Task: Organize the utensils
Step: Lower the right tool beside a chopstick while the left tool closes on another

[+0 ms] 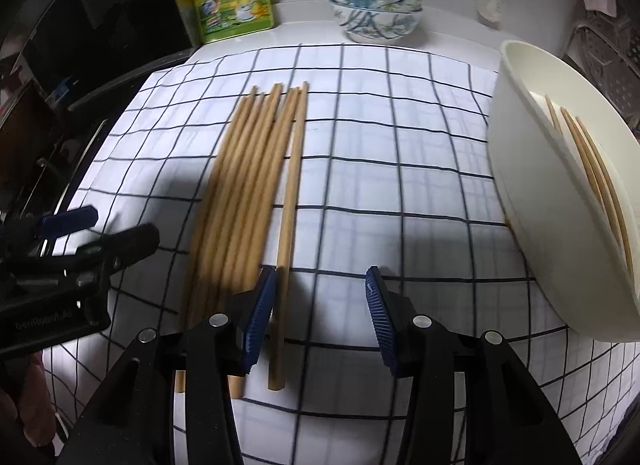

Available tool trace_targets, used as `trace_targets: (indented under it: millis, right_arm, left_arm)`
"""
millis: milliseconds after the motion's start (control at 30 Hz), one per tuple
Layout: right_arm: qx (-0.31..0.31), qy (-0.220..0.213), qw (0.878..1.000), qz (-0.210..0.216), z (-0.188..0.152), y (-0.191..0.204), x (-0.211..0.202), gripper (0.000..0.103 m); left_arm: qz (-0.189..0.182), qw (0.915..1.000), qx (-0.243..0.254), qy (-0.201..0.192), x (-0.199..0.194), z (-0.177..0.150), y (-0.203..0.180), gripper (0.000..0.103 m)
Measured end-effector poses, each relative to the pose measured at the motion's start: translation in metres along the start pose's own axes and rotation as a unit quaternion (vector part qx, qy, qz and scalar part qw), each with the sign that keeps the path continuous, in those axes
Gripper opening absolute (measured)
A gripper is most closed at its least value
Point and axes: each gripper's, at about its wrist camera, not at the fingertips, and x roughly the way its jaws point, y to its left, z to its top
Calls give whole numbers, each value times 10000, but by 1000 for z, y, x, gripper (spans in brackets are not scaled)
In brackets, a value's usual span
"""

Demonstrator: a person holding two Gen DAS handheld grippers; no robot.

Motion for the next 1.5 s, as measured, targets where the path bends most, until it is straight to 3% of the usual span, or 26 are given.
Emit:
trace_targets:
  millis: [300,800,1400,1500]
  right_arm:
    - [231,19,9995,-235,-1,-24,-3,44]
    - [234,-11,9995,-223,1,-21,-5,44]
    - [96,-31,9996,-270,9,-17,4,44]
    - [2,-35,9994,-347,12,-15,9,44]
  left_arm:
    - [-82,9999,141,42,9,-1,-18,85]
    - [209,9994,265,-16,13,-4,-12,83]
    - [290,9995,99,-37,24,7,-5,84]
    - [315,9994,108,-78,26,11,-7,78]
